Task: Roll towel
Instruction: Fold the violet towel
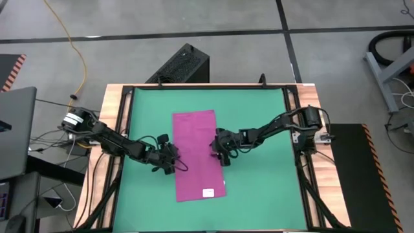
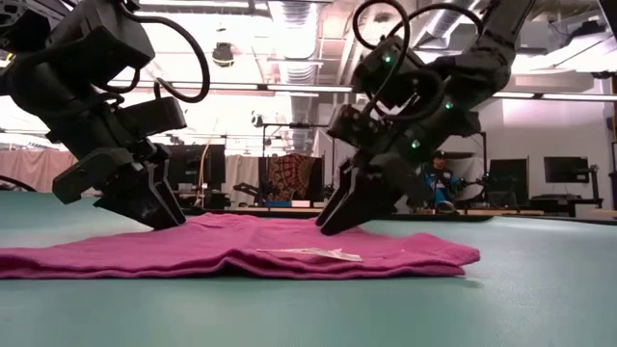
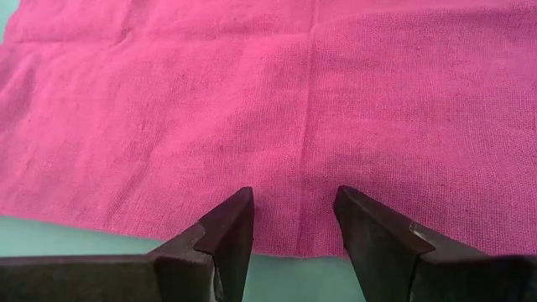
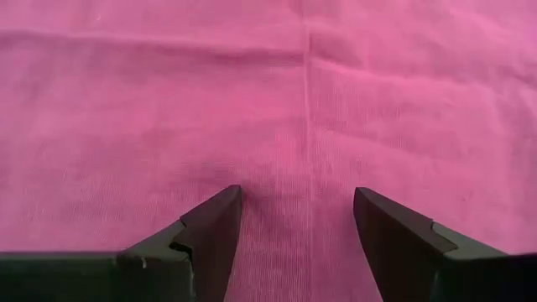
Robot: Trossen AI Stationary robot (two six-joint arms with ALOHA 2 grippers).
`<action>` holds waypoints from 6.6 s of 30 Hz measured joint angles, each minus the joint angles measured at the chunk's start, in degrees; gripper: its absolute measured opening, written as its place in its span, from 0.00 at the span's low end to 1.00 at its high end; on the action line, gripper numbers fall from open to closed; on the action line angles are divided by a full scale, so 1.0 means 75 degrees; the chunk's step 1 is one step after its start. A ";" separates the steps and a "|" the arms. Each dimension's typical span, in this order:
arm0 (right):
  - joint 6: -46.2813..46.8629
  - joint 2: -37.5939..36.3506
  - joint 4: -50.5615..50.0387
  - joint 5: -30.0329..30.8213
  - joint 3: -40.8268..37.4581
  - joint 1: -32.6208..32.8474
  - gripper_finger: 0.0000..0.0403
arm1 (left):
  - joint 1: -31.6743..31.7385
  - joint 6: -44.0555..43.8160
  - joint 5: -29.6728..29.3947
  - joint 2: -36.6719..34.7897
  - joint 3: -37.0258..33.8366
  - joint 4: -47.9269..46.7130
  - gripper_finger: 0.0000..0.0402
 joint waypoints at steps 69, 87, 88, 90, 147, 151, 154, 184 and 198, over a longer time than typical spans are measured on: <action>0.1128 -0.0374 -0.0649 0.0501 -0.0595 -0.0201 0.27 | 0.0000 -0.0012 0.0011 0.0009 0.0000 -0.0110 0.26; 0.0605 -0.1097 -0.1332 0.0733 -0.0033 0.0212 0.04 | 0.0610 0.0973 -0.0435 0.0032 0.0675 -0.0705 0.00; 0.0570 -0.1271 -0.1431 0.0805 0.0027 0.0212 0.04 | 0.0620 0.1039 -0.0523 0.0032 0.0758 -0.0834 0.00; 0.0512 -0.1611 -0.1642 0.0928 0.0061 0.0203 0.04 | 0.0632 0.1153 -0.0814 0.0032 0.0941 -0.1040 0.00; -0.4298 -0.3758 0.0115 0.4069 0.0297 -0.2408 0.05 | 0.5402 0.9354 -0.1339 0.0003 0.3062 0.5254 0.00; -0.4006 -0.3648 -0.0301 0.4045 0.0275 -0.2051 0.05 | 0.5345 0.8421 -0.0943 0.0000 0.2749 0.5109 0.00; -0.3809 -0.3443 -0.0348 0.4041 0.0024 -0.1650 0.04 | 0.5226 0.7983 -0.0940 0.0000 0.2228 0.5122 0.00; -0.0067 -0.2679 -0.1543 0.1962 -0.0341 0.2572 0.10 | -0.0913 0.3465 -0.3053 0.0003 0.0329 0.2946 0.04; 0.1693 -0.2679 -0.2230 0.0874 -0.0341 0.2890 0.33 | -0.1387 0.2533 -0.0768 0.0006 0.0329 0.2400 0.30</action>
